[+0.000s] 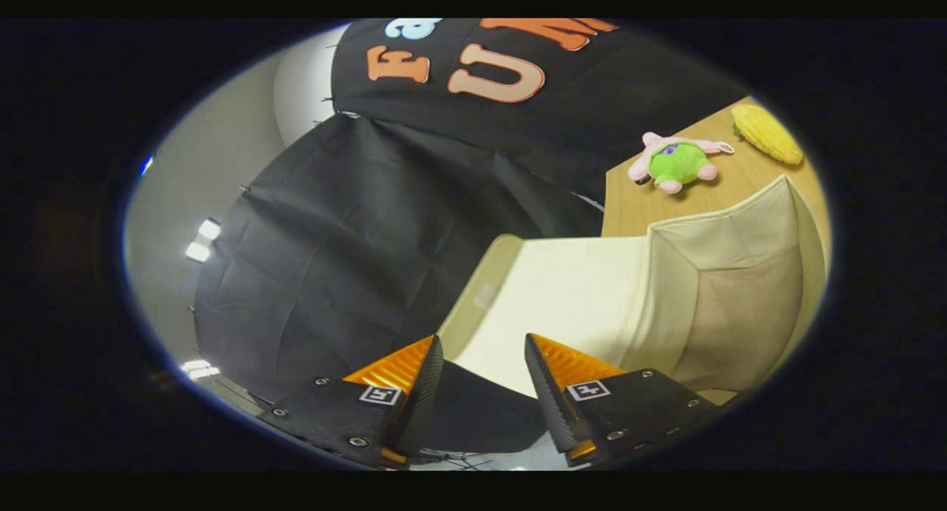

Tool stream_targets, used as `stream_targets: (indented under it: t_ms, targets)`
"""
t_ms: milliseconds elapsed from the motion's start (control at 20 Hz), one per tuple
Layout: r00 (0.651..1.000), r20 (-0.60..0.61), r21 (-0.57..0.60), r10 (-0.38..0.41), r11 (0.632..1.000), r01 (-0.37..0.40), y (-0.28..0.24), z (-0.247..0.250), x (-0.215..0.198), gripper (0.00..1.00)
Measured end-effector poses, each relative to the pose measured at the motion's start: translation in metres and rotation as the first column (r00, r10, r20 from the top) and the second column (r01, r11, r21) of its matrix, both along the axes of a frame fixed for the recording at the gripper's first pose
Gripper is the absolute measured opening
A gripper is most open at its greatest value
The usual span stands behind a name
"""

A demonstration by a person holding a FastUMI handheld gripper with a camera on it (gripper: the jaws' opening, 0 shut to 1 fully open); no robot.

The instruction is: Open the storage box then place both shoes into the box .Put the left shoe in first, then the right shoe, with the right side of both shoes facing outward in a uniform manner.

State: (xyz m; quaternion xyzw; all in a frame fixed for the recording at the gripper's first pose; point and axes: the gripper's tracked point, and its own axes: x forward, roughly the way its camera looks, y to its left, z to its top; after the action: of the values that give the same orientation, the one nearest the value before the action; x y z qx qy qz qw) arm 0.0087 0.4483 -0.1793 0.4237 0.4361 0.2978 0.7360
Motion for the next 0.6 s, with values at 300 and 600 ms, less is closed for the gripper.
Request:
stream_targets:
  t_ms: [300,600]
  targets:
    - [0.993,0.098,-0.265,-0.067,0.96,0.091,-0.119,-0.038,-0.007,0.87]
    - [0.981,0.111,-0.473,-0.16,0.859,0.193,-0.257,-0.082,-0.013,0.89]
